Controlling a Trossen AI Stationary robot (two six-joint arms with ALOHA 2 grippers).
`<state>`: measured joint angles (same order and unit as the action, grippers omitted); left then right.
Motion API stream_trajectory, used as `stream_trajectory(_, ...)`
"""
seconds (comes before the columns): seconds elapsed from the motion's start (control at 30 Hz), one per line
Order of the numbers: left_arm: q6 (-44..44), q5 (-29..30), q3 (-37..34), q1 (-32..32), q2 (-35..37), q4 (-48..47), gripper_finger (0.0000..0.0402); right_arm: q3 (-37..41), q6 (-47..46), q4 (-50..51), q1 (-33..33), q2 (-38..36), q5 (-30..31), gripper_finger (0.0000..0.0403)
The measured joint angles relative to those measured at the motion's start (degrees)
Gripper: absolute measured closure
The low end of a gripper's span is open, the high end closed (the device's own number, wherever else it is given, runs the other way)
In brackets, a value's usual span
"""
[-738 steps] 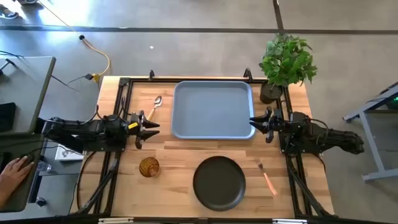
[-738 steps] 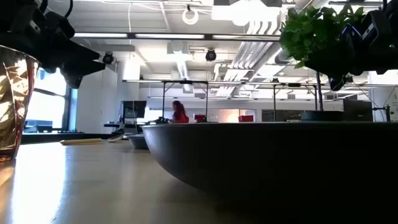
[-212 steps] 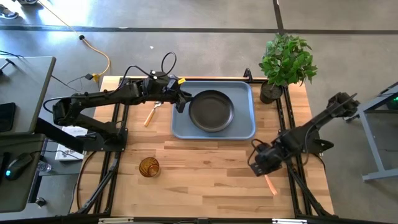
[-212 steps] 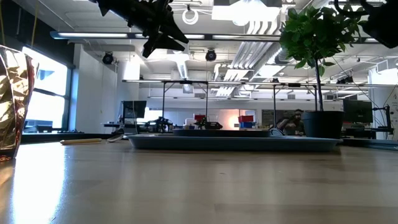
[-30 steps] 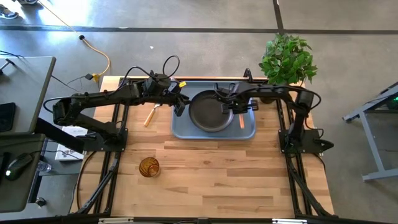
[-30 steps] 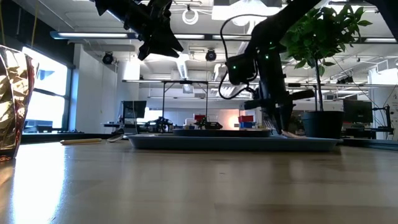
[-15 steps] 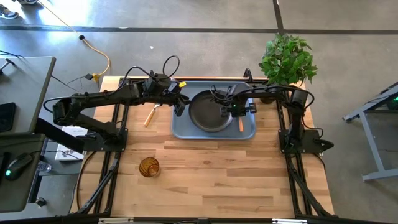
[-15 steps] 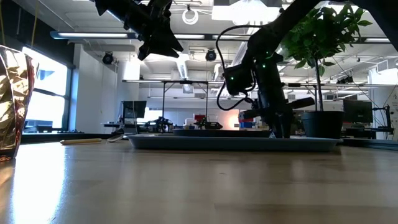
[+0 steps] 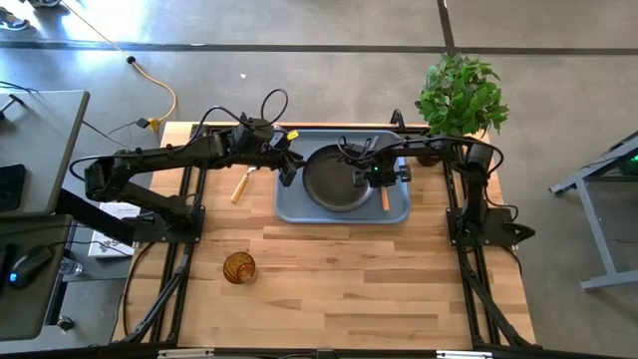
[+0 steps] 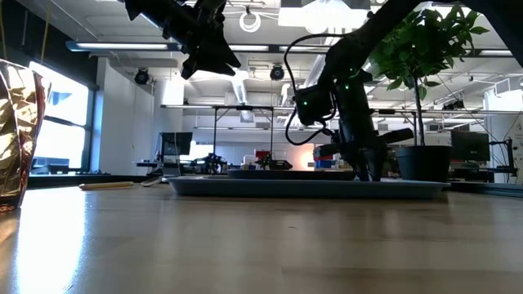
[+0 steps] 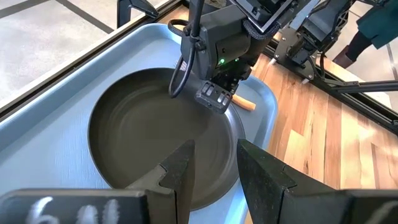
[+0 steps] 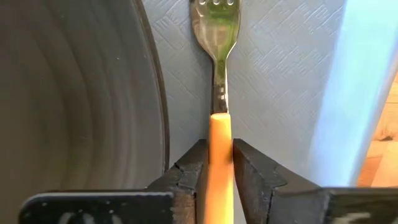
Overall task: Pick and place plate/cup/fork/spoon on tray
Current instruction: Put the light orange fork on the blue tray
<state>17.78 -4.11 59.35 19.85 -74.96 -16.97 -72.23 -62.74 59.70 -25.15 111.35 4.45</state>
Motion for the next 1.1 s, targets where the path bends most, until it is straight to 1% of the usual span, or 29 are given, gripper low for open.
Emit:
stream_trajectory(0.43, 0.1, 0.0, 0.0, 0.0, 0.0, 0.0, 0.0293, 0.0, -0.2, 0.2, 0.0, 0.0, 0.0, 0.0332)
stream_trajectory(0.53, 0.1, 0.0, 0.0, 0.0, 0.0, 0.0, 0.0293, 0.0, -0.2, 0.2, 0.0, 0.0, -1.5, 0.0332)
stream_trajectory(0.7, 0.1, 0.0, 0.0, 0.0, 0.0, 0.0, 0.0293, 0.0, -0.2, 0.2, 0.2, 0.0, -1.8, 0.0331)
stream_trajectory(1.1, 0.1, 0.0, 0.0, 0.0, 0.0, 0.0, 0.0293, 0.0, -0.2, 1.3, 0.2, -0.3, -1.2, 0.0331)
